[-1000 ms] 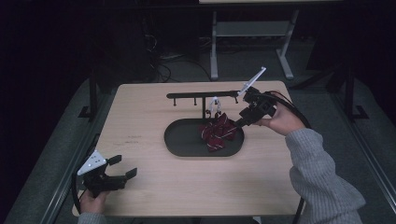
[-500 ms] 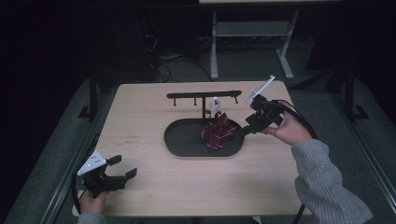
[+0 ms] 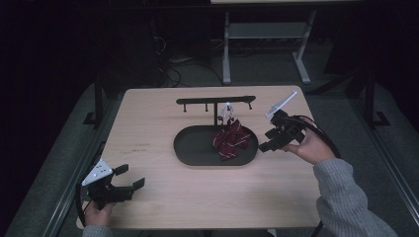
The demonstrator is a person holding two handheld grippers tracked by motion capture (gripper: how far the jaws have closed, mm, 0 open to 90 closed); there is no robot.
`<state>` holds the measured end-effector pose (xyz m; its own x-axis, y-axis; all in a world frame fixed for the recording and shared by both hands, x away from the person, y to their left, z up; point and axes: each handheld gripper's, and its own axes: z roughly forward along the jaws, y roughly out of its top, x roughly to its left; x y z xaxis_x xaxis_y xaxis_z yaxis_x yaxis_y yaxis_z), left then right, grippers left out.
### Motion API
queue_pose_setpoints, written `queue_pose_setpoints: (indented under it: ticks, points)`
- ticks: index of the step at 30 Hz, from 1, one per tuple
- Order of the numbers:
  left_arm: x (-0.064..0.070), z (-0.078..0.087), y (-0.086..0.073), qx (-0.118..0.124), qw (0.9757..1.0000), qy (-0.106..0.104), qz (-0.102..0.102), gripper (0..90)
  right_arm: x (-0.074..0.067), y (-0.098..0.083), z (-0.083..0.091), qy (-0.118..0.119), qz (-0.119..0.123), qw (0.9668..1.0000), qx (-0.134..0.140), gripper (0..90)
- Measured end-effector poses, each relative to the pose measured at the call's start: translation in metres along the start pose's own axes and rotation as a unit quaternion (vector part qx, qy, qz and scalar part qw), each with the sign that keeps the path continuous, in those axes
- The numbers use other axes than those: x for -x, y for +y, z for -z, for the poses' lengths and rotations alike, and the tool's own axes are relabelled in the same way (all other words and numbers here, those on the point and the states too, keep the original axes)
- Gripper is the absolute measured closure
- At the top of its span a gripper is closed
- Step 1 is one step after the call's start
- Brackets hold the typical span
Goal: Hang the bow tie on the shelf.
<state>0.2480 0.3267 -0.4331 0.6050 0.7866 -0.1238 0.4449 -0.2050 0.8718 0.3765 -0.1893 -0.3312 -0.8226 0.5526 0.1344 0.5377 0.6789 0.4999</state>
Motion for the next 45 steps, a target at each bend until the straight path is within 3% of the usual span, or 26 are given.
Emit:
queue_pose_setpoints:
  ticks: [45]
  points:
    - [0.001,-0.001,-0.001,-0.003,1.0000,0.001,-0.003,13.1,-0.022,-0.079,-0.031,0.021,-0.029,0.9992,0.017,35.9]
